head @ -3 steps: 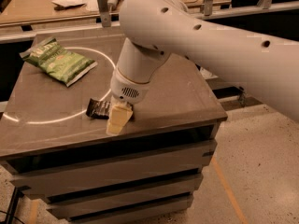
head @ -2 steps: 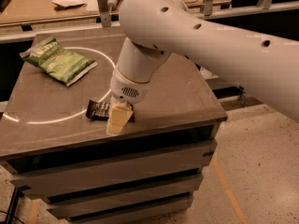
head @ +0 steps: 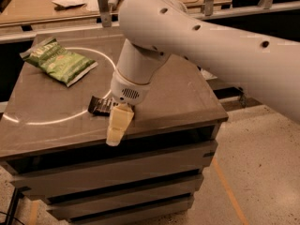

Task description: Move rxbar chocolate near green jalapeno chip bag

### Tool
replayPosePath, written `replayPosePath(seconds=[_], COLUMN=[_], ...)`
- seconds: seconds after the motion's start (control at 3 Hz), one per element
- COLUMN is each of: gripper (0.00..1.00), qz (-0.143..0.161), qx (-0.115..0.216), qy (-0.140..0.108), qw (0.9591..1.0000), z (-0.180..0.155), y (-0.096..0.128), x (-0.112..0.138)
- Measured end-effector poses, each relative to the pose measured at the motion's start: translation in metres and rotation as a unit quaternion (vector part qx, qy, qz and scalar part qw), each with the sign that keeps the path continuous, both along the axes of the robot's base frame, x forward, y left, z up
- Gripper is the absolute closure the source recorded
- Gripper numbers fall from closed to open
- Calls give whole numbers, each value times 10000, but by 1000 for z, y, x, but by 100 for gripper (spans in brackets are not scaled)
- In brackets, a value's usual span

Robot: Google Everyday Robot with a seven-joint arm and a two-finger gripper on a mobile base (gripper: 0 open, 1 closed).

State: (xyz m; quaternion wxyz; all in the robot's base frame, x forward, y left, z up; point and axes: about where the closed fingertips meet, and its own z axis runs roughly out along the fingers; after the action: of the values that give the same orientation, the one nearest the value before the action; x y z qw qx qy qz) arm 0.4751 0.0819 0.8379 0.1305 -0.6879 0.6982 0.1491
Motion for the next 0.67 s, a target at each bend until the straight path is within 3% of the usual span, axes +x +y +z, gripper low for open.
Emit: replayPosePath(seconds=[0.67], gripper=[15], qz=[-158], qx=[-52], qy=[-88], qw=[9998], z=[-6], y=[-11], x=[13])
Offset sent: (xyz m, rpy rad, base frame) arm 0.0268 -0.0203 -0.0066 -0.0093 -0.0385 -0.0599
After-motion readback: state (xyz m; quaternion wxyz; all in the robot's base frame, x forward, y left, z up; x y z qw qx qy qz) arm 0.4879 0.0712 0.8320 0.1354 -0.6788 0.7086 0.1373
